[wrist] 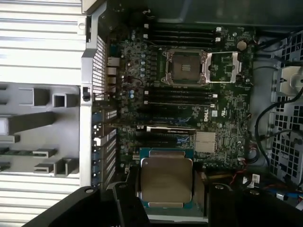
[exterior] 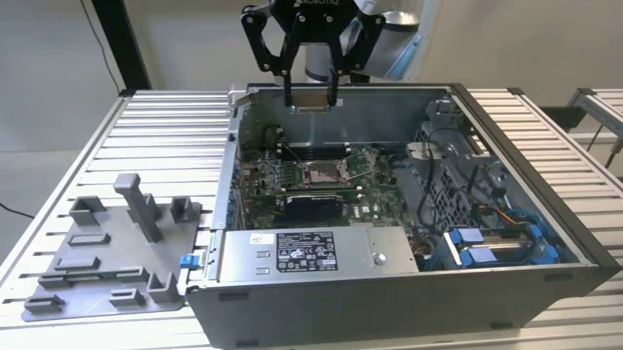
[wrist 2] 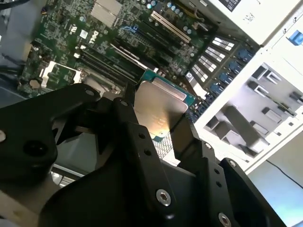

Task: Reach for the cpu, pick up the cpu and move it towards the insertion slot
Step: 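Pick up the cpu and move it towards the insertion slot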

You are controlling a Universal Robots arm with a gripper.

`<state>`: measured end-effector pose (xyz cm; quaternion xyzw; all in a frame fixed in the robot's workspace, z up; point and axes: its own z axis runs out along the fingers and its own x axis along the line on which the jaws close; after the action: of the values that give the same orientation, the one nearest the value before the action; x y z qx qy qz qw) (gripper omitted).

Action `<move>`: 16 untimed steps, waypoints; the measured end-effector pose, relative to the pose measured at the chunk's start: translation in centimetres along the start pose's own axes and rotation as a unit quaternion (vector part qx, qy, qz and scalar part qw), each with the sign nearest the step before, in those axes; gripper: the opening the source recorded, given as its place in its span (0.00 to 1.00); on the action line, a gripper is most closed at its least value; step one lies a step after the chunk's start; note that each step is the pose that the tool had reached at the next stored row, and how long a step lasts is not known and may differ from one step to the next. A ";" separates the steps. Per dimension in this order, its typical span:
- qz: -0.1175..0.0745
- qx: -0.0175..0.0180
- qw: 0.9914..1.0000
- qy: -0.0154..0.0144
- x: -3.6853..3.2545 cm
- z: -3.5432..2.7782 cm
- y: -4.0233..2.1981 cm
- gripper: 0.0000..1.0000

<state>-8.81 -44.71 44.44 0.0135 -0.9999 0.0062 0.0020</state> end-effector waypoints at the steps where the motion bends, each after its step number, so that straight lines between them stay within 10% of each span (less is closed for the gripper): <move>1: 0.000 0.000 1.000 0.000 -0.37 0.00 -0.01 0.00; 12: 0.000 0.000 1.000 0.000 -4.22 -0.02 -0.11 0.00; 16: 0.000 0.000 1.000 0.000 -4.51 -0.02 -0.12 0.00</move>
<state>-4.29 -44.71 44.44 0.0135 -0.9999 0.0062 0.0020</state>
